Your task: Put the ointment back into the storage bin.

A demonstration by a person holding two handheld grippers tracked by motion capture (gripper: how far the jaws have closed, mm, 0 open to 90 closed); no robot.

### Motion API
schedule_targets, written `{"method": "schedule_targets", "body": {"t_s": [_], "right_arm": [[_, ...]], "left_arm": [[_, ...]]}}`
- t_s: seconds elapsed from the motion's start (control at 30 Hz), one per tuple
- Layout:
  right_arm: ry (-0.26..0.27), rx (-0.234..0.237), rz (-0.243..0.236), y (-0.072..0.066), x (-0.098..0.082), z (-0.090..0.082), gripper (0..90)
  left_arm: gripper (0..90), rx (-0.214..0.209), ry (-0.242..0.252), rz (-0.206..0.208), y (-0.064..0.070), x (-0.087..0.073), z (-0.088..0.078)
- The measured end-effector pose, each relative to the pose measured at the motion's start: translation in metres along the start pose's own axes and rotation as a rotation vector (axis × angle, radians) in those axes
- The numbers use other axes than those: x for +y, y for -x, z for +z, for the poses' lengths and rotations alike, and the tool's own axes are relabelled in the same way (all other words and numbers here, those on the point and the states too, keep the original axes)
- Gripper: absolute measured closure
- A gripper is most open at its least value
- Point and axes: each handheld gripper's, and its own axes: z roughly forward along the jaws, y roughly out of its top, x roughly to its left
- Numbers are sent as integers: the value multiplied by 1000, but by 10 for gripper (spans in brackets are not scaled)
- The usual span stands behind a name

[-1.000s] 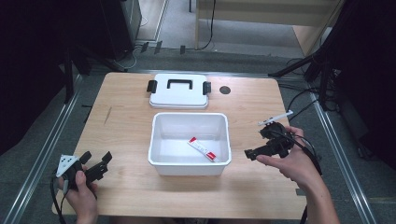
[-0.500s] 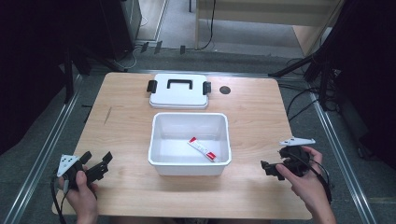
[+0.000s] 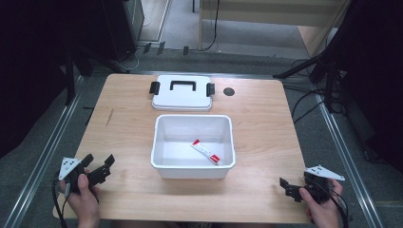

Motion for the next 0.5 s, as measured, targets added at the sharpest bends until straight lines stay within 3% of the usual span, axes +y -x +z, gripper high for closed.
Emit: {"method": "schedule_targets", "body": {"t_s": [0.03,0.17,0.27,0.5], "right_arm": [[41,-4,28,8,-11,-4,46],[79,-5,43,12,-24,-9,71],[138,29,78,14,-29,-16,73],[184,28,107,17,-34,-17,73]], "left_arm": [[142,0,-1,1,0,0,0],[142,-7,-2,-6,0,0,0],[142,-12,-3,-9,-1,0,0],[142,-20,-6,-13,-1,0,0]]}}
